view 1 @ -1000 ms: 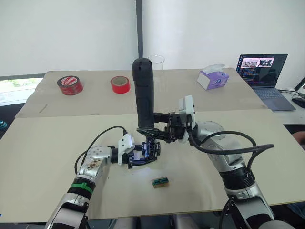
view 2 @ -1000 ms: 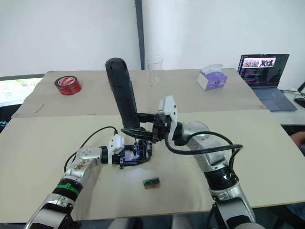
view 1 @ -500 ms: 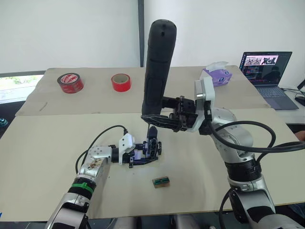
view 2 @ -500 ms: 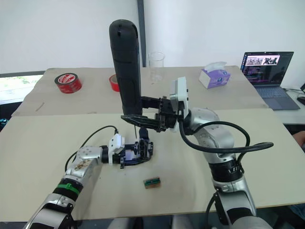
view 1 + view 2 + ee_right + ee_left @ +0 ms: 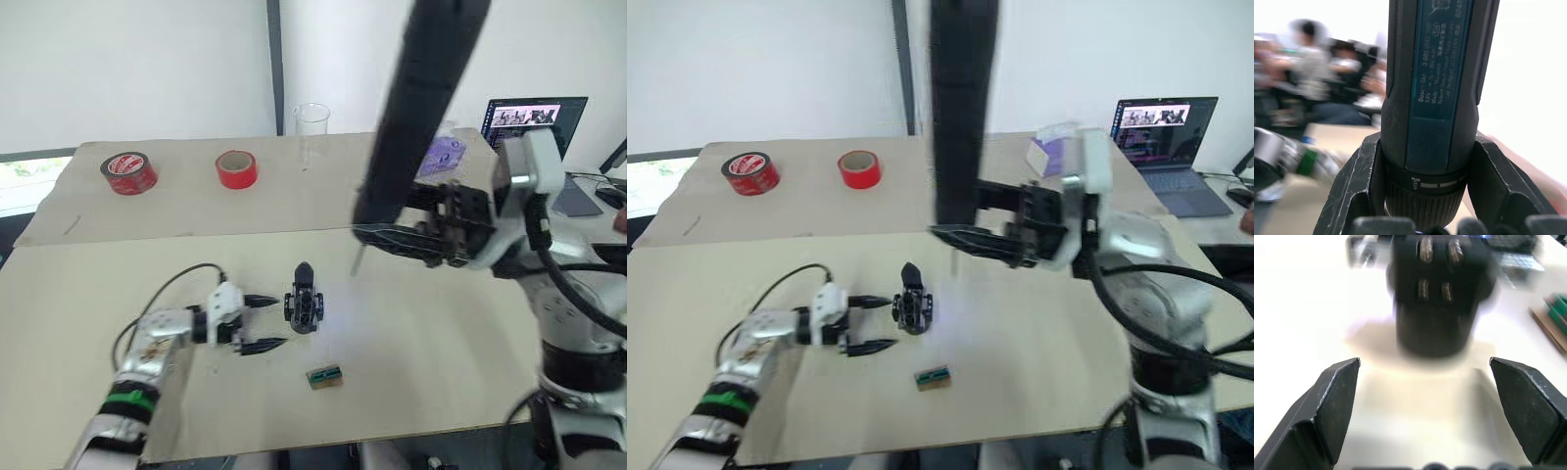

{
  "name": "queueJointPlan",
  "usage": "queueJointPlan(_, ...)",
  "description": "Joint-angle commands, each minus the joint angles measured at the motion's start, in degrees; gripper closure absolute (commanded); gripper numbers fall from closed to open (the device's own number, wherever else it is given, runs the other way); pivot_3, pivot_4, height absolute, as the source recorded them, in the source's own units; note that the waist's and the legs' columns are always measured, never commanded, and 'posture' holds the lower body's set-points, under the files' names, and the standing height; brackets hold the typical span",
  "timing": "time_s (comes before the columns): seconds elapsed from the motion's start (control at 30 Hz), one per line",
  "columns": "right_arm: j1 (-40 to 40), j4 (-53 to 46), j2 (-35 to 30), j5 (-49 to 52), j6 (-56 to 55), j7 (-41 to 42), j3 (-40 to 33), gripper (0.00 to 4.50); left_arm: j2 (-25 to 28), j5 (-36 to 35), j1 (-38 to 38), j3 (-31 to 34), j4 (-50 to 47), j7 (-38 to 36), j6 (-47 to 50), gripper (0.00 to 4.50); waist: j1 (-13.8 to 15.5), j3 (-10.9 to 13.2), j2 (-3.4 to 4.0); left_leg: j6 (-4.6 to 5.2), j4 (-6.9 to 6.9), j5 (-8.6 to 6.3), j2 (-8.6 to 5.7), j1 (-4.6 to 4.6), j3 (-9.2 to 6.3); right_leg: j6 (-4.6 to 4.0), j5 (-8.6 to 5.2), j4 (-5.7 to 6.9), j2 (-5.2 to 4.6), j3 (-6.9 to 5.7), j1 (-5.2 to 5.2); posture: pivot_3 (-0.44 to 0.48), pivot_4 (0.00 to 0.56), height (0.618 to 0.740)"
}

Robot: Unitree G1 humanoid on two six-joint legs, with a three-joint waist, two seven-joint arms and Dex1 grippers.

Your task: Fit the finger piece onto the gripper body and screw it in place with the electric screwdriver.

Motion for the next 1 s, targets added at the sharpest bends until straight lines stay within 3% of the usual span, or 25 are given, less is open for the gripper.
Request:
queueJointPlan(0.03, 8.4, -2.6, -4.5, -2.0, -3.1, 1.5, -7.8, 2.57, 4.6, -3.6, 5.1, 4.5, -5.6, -3.0, 0.2, 0.02, 0.4, 0.1, 0.05, -0.03, -0.09, 0.02, -0.01, -0.06, 0.01, -0.01, 0.00, -0.01, -0.04, -0.19, -0.08, 0.000, 0.150, 0.740)
queueJointPlan(0.2, 22.1, -0.1, -3.2, -6.1, -11.3, 3.7, -13.8, 2.57, 6.9, -7.9, 10.1, 11.4, -9.3, -3.3, -1.9, 0.02, 1.4, 0.2, 0.07, -0.05, -0.18, 0.02, -0.07, -0.26, 0.02, -0.01, -0.02, -0.18, -0.07, -0.61, -0.14, 0.000, 0.150, 0.740)
queueJointPlan(0.37, 25.1, -4.0, 0.4, -6.9, -17.1, 3.6, -11.7, 2.57, 9.6, -11.3, 13.2, 12.0, -15.4, -4.8, 5.3, 0.02, 1.4, 0.6, 0.21, 0.00, 0.43, 0.00, -0.10, -0.30, 0.19, 0.14, 0.09, -0.11, 0.34, -0.85, 0.00, 0.000, 0.150, 0.740)
queueJointPlan(0.57, 24.8, -13.1, 2.8, -2.9, -13.9, 1.1, -3.9, 2.57, 7.7, -7.9, 15.2, 7.3, -24.0, -2.6, 4.6, 0.02, 1.5, 0.8, 0.18, 0.06, 0.62, 0.07, -0.08, -0.25, 0.30, 0.21, 0.20, -0.04, 0.56, -0.68, 0.06, 0.000, 0.150, 0.740)
queueJointPlan(0.67, 23.3, -15.1, 6.1, -3.5, -13.7, 1.1, 5.2, 2.57, 5.8, -5.6, 17.5, 1.6, -30.6, 1.3, 8.2, 0.02, 1.5, 0.8, 0.07, 0.05, 0.63, 0.07, -0.05, -0.24, 0.30, 0.18, 0.22, -0.06, 0.75, -0.58, 0.06, 0.000, 0.150, 0.740)
queueJointPlan(0.83, 20.3, -11.8, 8.6, -7.1, -16.4, 3.5, 12.8, 2.57, 2.9, -1.8, 18.1, -4.4, -34.6, 6.1, 10.4, 0.02, 1.5, 0.9, -0.03, 0.05, 0.64, 0.07, -0.04, -0.25, 0.31, 0.18, 0.22, -0.05, 0.88, -0.50, 0.04, 0.000, 0.150, 0.740)
queueJointPlan(1.0, 18.9, -9.3, 9.2, -8.6, -18.0, 5.6, 14.7, 2.57, 1.2, 1.5, 18.4, -8.5, -35.0, 9.2, 10.9, 0.02, 1.9, 0.9, -0.03, 0.05, 0.73, 0.08, -0.03, -0.22, 0.30, 0.16, 0.24, -0.01, 0.92, -0.51, 0.09, 0.000, 0.150, 0.740)
